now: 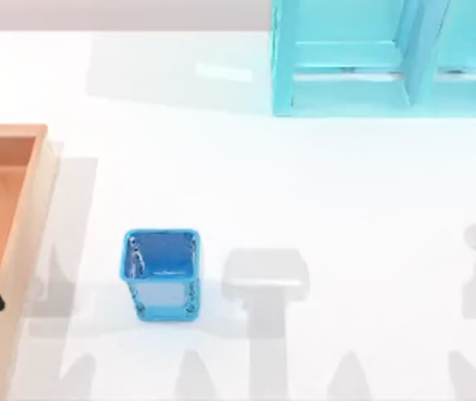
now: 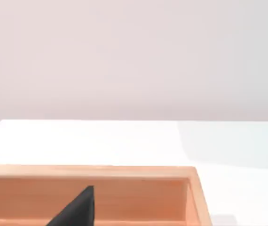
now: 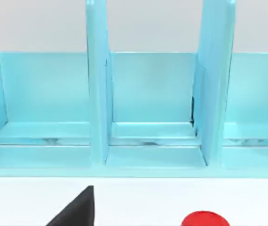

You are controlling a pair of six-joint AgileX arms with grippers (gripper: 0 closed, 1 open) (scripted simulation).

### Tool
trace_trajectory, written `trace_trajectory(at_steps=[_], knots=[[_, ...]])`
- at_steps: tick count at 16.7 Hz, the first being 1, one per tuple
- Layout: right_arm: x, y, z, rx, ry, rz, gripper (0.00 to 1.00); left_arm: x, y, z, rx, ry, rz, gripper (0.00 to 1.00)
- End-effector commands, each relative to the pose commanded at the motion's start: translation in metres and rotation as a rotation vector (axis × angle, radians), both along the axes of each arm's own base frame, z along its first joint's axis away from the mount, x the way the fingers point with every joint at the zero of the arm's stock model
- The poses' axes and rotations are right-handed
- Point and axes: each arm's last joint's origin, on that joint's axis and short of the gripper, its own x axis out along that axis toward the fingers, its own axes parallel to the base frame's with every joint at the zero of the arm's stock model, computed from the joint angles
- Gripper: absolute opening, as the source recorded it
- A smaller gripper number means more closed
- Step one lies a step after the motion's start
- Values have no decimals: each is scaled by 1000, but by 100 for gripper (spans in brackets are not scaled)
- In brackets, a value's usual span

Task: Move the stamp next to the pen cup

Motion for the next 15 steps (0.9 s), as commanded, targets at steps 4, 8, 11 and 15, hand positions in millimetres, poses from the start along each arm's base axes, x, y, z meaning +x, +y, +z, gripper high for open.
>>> trace_trajectory(at_steps=[4,8,11,15], knots=[[0,0,5,-1,28,0,100,0,0,0,0,0,0,100],[5,-1,39,-6,183,-10,100,0,0,0,0,0,0,100],[23,-2,79,-10,378,-22,100,0,0,0,0,0,0,100],[82,-6,118,-14,745,-31,100,0,0,0,0,0,0,100]])
